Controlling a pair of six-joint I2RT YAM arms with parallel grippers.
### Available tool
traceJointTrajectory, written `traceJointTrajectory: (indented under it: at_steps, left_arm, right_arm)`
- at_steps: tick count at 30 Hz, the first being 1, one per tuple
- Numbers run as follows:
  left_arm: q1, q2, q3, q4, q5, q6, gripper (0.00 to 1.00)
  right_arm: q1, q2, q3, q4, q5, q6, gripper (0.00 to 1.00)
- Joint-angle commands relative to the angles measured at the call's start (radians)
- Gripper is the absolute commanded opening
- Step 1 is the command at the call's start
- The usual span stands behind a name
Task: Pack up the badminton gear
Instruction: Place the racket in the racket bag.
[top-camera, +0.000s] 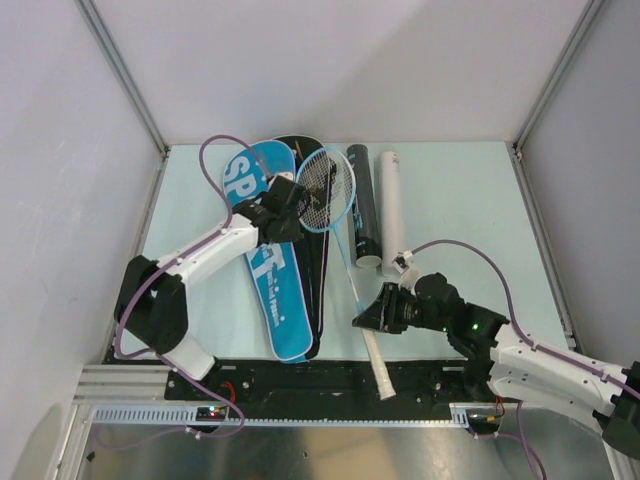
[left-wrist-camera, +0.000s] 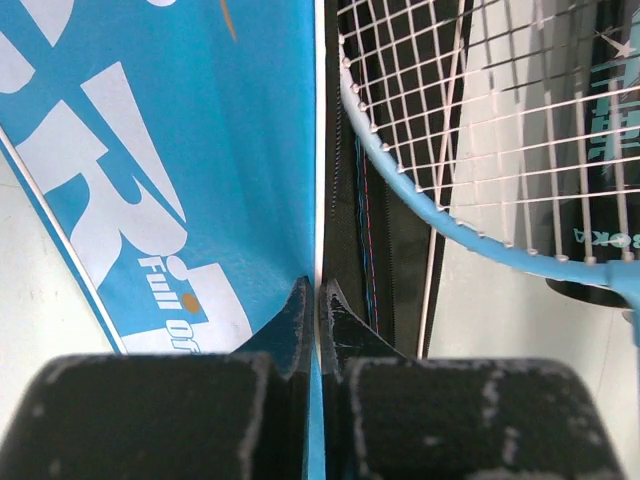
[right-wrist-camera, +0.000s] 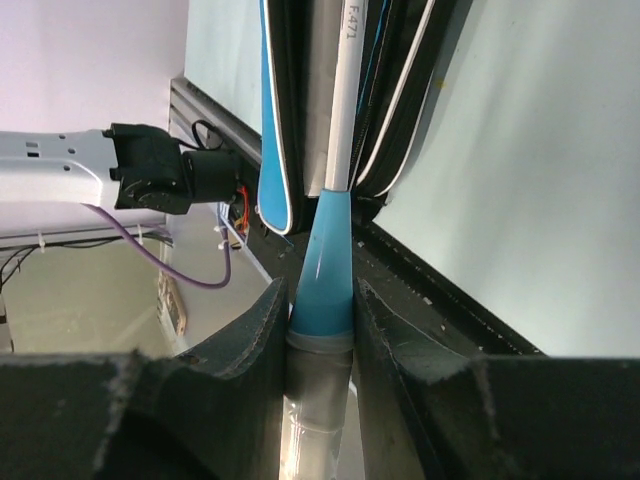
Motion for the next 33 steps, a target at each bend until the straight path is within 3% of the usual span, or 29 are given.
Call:
traceJointTrajectory:
  at_steps: [1,15,23,33]
  left_arm:
    - [-0.008,-0.08,-0.017,0.03,0.011,-0.055,0.0]
    - [-0.006,-0.183,-0.084,0.119,0.089,0.035,0.0]
    - [0.008,-0.208,-0.136,0.159,0.133,0.022,0.0]
    - [0.029,-0.269,-0.173,0.178,0.222,0.014,0.0]
  right_arm:
    - [0.029,0.021,-0.004,0.131,-0.012,0.047,0.0]
    - [0.034,0.045,-0.054,0.275,-0.224,0.138,0.0]
    - [0.043,0.177,-0.039,0.448,-0.339,0.187,0.0]
    - [0.036,0.225,0.007,0.39,-0.31,0.116,0.0]
